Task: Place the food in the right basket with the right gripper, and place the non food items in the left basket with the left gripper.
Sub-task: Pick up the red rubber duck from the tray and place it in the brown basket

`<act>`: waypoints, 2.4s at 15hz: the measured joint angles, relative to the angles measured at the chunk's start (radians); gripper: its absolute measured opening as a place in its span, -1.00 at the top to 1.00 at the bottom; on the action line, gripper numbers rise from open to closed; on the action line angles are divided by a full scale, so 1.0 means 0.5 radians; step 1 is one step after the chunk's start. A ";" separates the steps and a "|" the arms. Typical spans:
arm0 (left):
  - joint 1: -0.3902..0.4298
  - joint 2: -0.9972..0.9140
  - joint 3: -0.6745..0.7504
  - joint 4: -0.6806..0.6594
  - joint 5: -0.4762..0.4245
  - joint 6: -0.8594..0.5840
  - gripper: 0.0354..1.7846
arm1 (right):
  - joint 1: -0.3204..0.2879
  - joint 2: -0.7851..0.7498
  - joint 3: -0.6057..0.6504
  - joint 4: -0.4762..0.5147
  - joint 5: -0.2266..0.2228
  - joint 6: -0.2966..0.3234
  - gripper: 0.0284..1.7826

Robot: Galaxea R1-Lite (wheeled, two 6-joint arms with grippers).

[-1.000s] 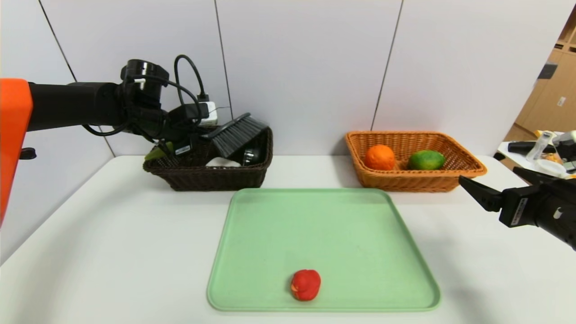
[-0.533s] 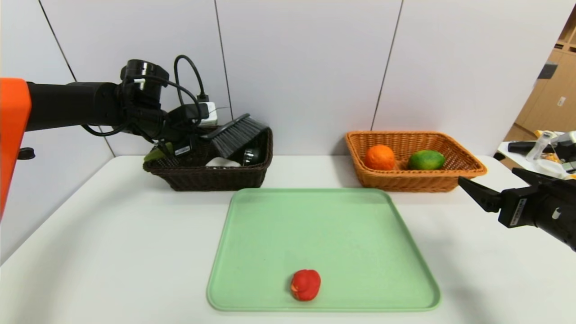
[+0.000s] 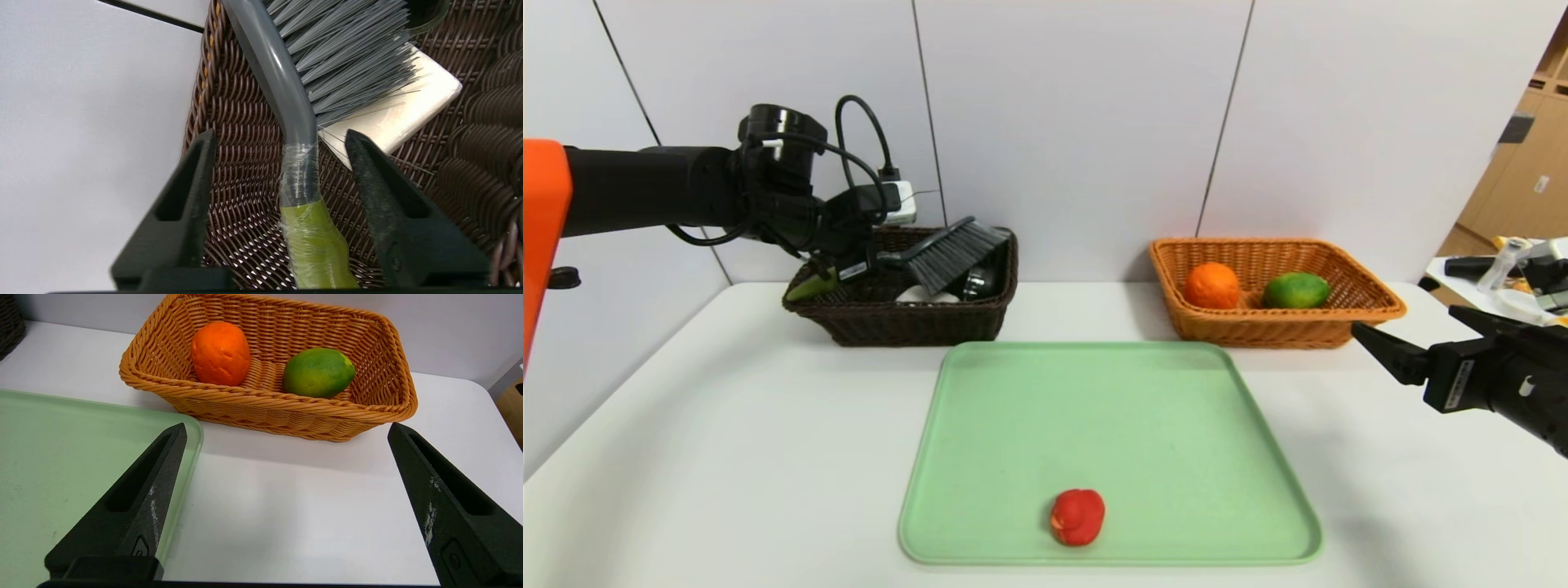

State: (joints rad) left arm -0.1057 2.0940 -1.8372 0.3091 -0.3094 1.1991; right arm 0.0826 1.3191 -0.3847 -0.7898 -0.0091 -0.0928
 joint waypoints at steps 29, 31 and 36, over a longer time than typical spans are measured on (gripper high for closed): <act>-1.557 -1.026 1.280 -0.080 1.290 -3.439 -0.89 | 0.002 -0.015 0.123 -0.116 0.027 -0.029 -0.90; -1.635 -0.988 1.311 -0.061 1.300 -3.531 -0.89 | 0.000 -0.016 0.143 -0.117 0.026 -0.029 -0.90; -1.737 -0.841 1.404 -0.063 1.298 -3.734 -0.89 | 0.000 -0.024 0.139 -0.134 0.025 -0.031 -0.90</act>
State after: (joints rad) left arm -0.9745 1.6736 -1.1353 0.2779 0.3396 -0.6677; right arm 0.0826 1.3070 -0.3151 -0.8566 0.0032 -0.1085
